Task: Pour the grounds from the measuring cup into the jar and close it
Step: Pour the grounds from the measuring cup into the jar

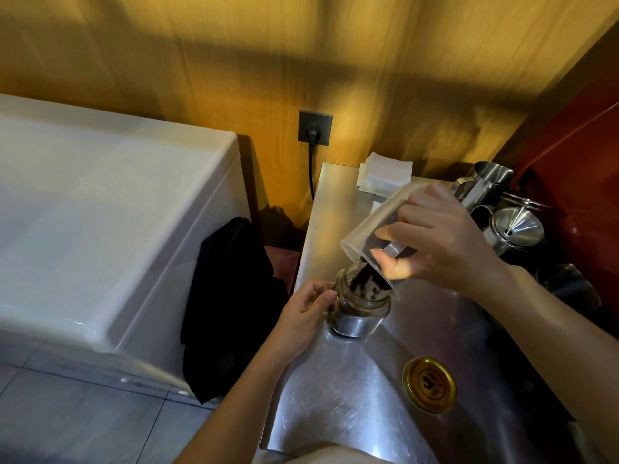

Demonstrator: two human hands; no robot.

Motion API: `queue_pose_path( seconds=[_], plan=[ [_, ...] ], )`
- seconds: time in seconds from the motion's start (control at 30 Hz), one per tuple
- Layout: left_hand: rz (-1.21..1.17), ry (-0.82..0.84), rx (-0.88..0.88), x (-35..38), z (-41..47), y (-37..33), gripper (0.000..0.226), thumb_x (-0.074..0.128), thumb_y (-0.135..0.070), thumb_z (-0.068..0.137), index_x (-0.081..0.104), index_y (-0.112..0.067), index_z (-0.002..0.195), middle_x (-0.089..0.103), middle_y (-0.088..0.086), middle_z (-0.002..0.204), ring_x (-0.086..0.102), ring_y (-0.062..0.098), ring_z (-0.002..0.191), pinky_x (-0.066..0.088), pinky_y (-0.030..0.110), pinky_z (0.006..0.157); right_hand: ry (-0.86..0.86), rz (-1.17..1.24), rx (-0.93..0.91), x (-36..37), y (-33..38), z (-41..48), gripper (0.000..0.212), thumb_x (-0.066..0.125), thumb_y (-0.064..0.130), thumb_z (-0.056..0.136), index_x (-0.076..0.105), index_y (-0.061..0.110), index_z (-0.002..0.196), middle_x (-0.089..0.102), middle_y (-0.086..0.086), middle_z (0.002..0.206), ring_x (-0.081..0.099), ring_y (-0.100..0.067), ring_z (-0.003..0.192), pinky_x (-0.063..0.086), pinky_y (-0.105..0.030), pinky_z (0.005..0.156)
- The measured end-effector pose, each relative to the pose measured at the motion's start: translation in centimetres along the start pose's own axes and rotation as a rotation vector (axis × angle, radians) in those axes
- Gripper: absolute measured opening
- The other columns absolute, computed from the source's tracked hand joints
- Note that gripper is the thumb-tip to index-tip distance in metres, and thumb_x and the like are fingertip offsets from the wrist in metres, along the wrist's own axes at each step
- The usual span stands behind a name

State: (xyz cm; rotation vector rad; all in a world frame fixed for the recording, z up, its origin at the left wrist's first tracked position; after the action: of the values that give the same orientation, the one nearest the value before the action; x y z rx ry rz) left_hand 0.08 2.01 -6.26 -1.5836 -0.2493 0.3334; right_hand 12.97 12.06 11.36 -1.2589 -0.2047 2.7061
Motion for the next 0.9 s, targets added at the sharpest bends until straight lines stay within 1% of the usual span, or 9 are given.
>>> queue_pose_path(
  seconds=[0.13,0.3,0.43,0.57,0.73,0.9],
  plan=[
    [0.015,-0.002,-0.009,0.09,-0.03,0.07,0.017,0.048,-0.023,0.094,0.058,-0.034,0.085,0.062,-0.013,0.085,0.059,-0.010,0.081,0.045,0.002,0.067,0.004,0.012,-0.003,-0.03,-0.01,-0.07,0.025,0.064,0.020,0.077,0.066,-0.001,0.063,0.058,-0.011,0.055,0.051,-0.022,0.054,0.031,-0.031,0.063],
    [0.001,0.001,-0.003,0.19,-0.08,-0.15,0.017,0.047,-0.019,0.095,0.058,-0.029,0.086,0.061,-0.012,0.085,0.058,-0.012,0.078,0.045,0.002,0.068,-0.016,-0.026,-0.047,-0.17,0.23,-0.16,0.022,0.066,0.019,0.077,0.066,0.001,0.064,0.055,-0.010,0.054,0.050,-0.022,0.054,0.034,-0.033,0.060],
    [-0.064,-0.010,-0.026,0.41,-0.15,-0.15,0.017,0.048,-0.017,0.094,0.059,-0.027,0.085,0.062,-0.009,0.083,0.060,-0.008,0.076,0.047,0.004,0.066,-0.013,-0.041,-0.048,-0.04,0.17,-0.15,0.022,0.066,0.019,0.077,0.067,0.001,0.064,0.055,-0.010,0.054,0.051,-0.022,0.054,0.028,-0.030,0.063],
    [-0.046,-0.021,-0.027,0.17,-0.16,0.01,0.017,0.049,-0.019,0.094,0.059,-0.028,0.084,0.063,-0.011,0.083,0.060,-0.009,0.077,0.047,0.003,0.067,-0.004,-0.028,-0.034,0.03,0.03,-0.16,0.022,0.067,0.019,0.076,0.067,0.000,0.065,0.057,-0.011,0.055,0.053,-0.023,0.055,0.032,-0.033,0.061],
    [-0.035,-0.017,-0.035,0.40,-0.04,0.09,0.018,0.049,-0.020,0.094,0.059,-0.031,0.084,0.063,-0.012,0.084,0.059,-0.010,0.078,0.046,0.003,0.067,0.010,-0.023,-0.029,0.03,0.04,-0.24,0.024,0.065,0.020,0.077,0.067,0.000,0.064,0.057,-0.012,0.055,0.053,-0.024,0.054,0.033,-0.034,0.060],
    [-0.058,-0.019,-0.022,0.36,-0.14,-0.05,0.019,0.050,-0.019,0.094,0.059,-0.032,0.084,0.062,-0.011,0.083,0.059,-0.009,0.077,0.047,0.004,0.067,0.006,-0.044,-0.049,-0.19,0.05,-0.13,0.023,0.066,0.019,0.078,0.066,0.001,0.063,0.055,-0.010,0.054,0.051,-0.023,0.053,0.026,-0.030,0.064]
  ],
)
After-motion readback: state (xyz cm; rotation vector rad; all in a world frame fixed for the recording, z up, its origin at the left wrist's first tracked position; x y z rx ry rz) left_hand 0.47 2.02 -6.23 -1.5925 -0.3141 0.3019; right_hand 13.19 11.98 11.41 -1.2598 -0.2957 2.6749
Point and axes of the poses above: each hand's wrist, its own z-axis towards the middle knuckle, its own x-axis out of the palm, y = z × x, the point moved 2 cm from there along z, towards the middle knuckle
